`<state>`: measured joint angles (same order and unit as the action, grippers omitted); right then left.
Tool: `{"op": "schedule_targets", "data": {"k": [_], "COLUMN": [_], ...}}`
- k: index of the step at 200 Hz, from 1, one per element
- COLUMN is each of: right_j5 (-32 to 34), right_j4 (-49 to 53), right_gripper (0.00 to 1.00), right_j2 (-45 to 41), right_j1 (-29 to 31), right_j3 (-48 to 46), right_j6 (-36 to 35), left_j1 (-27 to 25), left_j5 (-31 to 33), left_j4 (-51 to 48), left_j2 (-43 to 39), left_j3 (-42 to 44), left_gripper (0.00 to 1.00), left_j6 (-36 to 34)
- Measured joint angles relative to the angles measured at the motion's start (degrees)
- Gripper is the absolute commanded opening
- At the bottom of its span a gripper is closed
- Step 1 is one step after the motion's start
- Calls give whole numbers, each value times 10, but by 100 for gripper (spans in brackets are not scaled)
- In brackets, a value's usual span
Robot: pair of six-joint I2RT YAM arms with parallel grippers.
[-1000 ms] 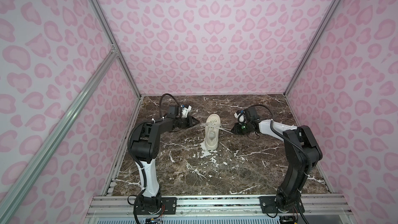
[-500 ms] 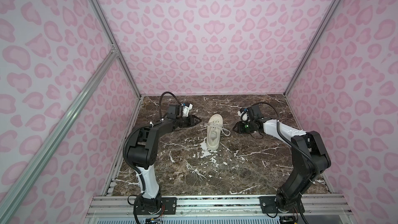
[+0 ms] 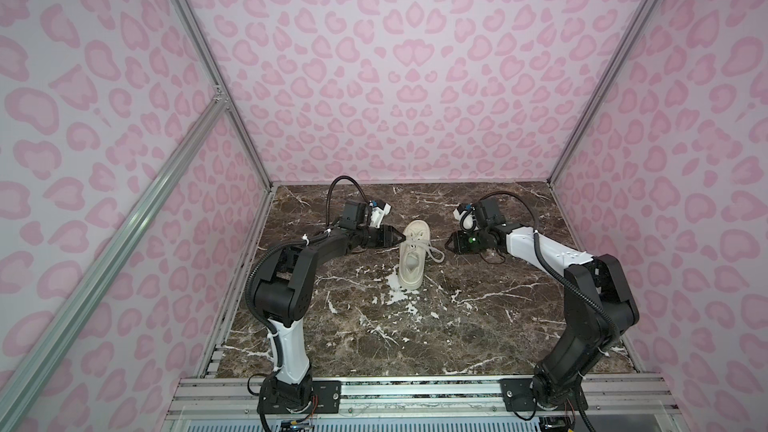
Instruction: Tie the shoes
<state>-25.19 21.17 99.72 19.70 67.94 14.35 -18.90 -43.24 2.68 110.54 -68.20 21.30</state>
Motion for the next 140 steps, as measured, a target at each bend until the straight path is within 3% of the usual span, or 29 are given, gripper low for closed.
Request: {"op": "schedule_targets", "data": {"k": [9, 75, 140], "right_j5": [-2, -6, 2], "right_j4": [-1, -3, 3], "right_gripper": [40, 36, 23], "right_j2": [7, 65, 115], "right_j1": [7, 46, 86], "right_j3": [7, 81, 154], "right_j6": [0, 11, 21], "left_j1": [-3, -3, -3], "left_j5": [0, -9, -14], "left_j4": [0, 2, 3], "left_j2": [2, 3, 7], "left_j3": [-1, -1, -2], "left_gripper": [38, 7, 4], "left_j6": [0, 1, 1]}}
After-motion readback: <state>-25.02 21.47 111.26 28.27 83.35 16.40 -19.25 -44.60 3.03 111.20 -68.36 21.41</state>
